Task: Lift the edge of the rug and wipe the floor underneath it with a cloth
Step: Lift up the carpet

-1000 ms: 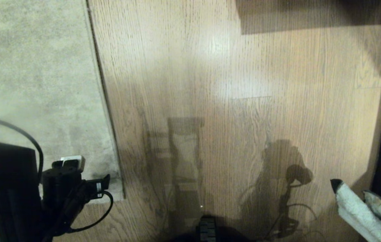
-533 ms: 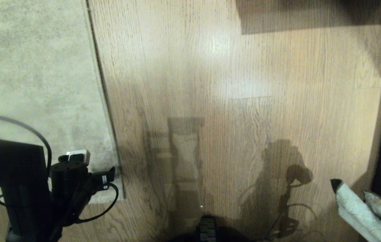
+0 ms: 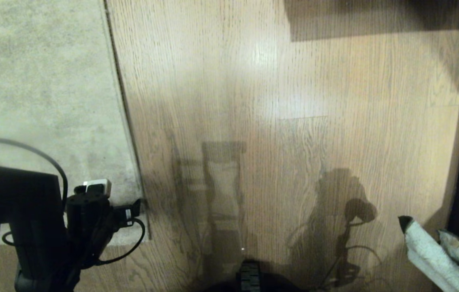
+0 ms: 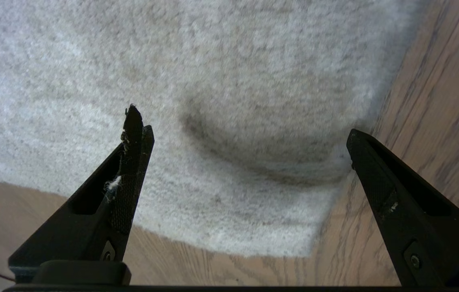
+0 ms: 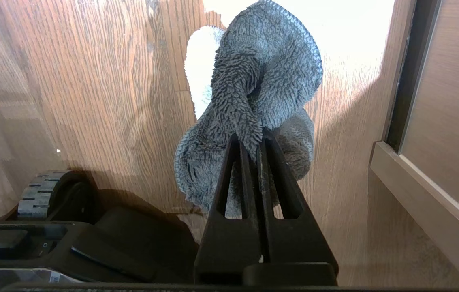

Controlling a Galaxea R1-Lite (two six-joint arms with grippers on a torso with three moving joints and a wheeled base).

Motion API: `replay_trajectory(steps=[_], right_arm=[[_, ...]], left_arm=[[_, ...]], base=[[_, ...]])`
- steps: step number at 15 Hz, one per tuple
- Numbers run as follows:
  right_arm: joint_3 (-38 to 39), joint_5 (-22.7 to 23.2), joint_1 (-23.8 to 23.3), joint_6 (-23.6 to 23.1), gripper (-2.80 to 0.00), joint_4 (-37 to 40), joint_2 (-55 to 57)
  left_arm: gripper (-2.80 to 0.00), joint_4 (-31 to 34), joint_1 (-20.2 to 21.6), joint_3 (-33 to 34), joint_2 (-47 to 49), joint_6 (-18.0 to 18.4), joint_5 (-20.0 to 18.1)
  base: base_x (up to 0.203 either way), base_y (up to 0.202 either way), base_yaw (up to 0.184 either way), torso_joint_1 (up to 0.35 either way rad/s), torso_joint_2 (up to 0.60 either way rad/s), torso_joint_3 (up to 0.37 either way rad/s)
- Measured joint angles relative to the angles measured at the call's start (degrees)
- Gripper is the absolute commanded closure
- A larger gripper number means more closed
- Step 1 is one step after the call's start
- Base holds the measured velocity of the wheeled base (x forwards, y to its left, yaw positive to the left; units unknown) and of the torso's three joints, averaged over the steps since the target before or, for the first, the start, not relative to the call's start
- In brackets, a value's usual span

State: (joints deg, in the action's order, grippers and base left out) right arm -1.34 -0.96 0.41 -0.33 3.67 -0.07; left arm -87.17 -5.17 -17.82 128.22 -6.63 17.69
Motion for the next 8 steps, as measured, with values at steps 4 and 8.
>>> replay_trajectory(steps=[4, 8], right_arm=[[0.00, 0.00, 0.00, 0.00, 0.00, -0.02, 0.00], [0.00, 0.00, 0.00, 0.00, 0.00, 0.01, 0.00]], left_arm=[[-2.80, 0.14, 0.10, -2.49, 0.52, 0.11, 0.04], [-2.80, 0.27, -1.75, -3.50, 0.69, -2.13, 0.70]], base=[[0.000, 0.000, 0.000, 0.000, 0.00, 0.000], [0.000, 0.000, 0.000, 0.000, 0.00, 0.000]])
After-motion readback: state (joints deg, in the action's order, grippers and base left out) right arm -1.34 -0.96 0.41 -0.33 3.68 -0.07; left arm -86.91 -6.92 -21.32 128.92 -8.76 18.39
